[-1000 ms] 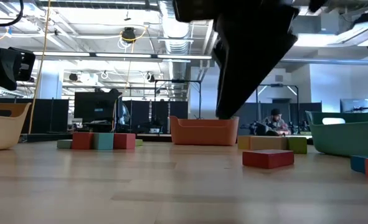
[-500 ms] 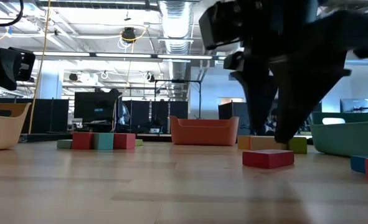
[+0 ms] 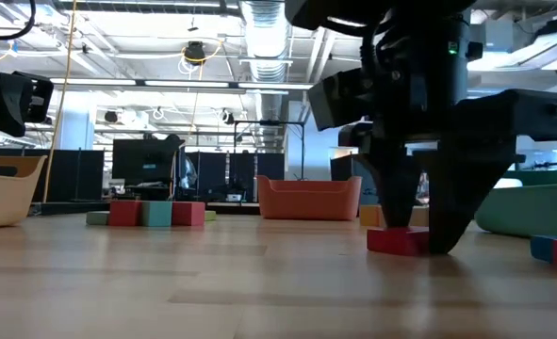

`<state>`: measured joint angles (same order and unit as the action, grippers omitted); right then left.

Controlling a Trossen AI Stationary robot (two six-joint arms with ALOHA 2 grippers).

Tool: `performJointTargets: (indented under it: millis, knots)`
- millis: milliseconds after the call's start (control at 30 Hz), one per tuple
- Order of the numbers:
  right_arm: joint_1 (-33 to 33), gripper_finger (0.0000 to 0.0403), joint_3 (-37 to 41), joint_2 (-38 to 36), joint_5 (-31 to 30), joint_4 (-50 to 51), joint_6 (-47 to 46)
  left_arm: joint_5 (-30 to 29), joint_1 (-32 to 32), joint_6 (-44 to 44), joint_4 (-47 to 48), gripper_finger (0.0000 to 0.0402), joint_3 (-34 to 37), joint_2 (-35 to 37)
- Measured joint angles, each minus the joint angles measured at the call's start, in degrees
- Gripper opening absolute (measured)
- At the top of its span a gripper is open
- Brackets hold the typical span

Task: Sort blocks by size
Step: Put the medium red block into the green bin

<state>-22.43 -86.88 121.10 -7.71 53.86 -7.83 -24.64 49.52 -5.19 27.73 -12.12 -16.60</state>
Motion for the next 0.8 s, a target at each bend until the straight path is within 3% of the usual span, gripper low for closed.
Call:
performJointTargets:
  millis: [300, 533, 800]
  knots:
    - [0.2, 0.0148, -0.1, -0.1, 3.0, -3.4, -2.6, 0.0, 0.0, 0.0, 0.0, 0.0301, 0.0, 0.0]
    - [0.0, 0.0148, -1.5, -0.2, 3.1, -3.0, -10.9, 0.0, 0.0, 0.0, 0.0, 0.0301, 0.0, 0.0]
    - [-0.7, 0.0148, -11.0, -0.3, -1.4, 7.9, -17.6, 0.0, 0.0, 0.0, 0.0, 0.0301, 0.0, 0.0]
